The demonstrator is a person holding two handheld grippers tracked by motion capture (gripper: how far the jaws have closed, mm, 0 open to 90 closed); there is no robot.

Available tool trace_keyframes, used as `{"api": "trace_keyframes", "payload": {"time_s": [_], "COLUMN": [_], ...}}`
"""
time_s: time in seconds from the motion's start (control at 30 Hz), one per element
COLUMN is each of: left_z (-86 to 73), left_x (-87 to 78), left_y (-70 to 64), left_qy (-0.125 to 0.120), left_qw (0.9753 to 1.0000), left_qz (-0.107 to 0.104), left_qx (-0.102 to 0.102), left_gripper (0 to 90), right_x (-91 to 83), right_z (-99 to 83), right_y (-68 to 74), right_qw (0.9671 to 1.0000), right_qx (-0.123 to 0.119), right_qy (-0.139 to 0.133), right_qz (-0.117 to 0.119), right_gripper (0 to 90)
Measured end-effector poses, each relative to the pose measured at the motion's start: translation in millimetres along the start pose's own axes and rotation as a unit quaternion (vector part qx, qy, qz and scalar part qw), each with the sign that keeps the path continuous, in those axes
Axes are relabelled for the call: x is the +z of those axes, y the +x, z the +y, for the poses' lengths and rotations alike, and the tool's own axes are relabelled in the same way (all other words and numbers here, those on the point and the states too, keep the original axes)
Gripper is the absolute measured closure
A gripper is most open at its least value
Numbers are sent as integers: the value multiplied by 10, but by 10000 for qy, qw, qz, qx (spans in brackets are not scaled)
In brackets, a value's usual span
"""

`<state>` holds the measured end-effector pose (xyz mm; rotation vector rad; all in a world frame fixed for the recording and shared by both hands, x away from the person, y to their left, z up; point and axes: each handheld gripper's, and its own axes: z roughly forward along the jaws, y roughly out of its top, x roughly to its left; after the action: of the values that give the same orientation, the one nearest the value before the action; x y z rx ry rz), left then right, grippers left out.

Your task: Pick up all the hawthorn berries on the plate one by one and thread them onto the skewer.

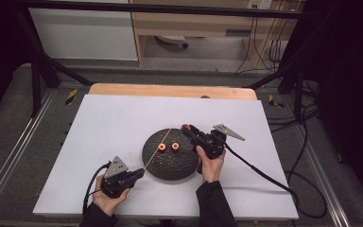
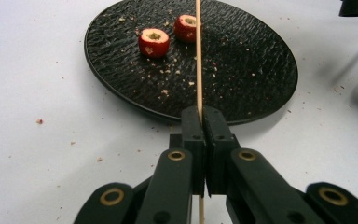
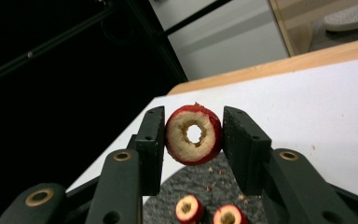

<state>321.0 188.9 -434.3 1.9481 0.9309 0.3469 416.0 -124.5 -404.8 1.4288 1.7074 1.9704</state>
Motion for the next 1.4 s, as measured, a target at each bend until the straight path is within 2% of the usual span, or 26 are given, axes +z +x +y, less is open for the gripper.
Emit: {"api": "trace_keyframes", "payload": {"time_s": [0.43, 0.73, 1.4], "left_z": [27, 62, 99], "left_x": [43, 89, 128], "left_y": [-91, -187, -254], "left_qy": [-62, -100, -131], "left_qw": [10000, 9998, 9995], "left_qz": [-72, -196, -282], "left_qx": [12, 15, -35], "left_gripper": [884, 884, 884], "right_x": [48, 50, 48], "right_z": [76, 80, 1], "right_y": [-46, -42, -12], "right_qw": [9987, 9974, 9963], "right_qx": [177, 173, 107], "right_qy": [-475, -682, -784], "right_qz": [60, 177, 339], "right_gripper": [613, 613, 613]}}
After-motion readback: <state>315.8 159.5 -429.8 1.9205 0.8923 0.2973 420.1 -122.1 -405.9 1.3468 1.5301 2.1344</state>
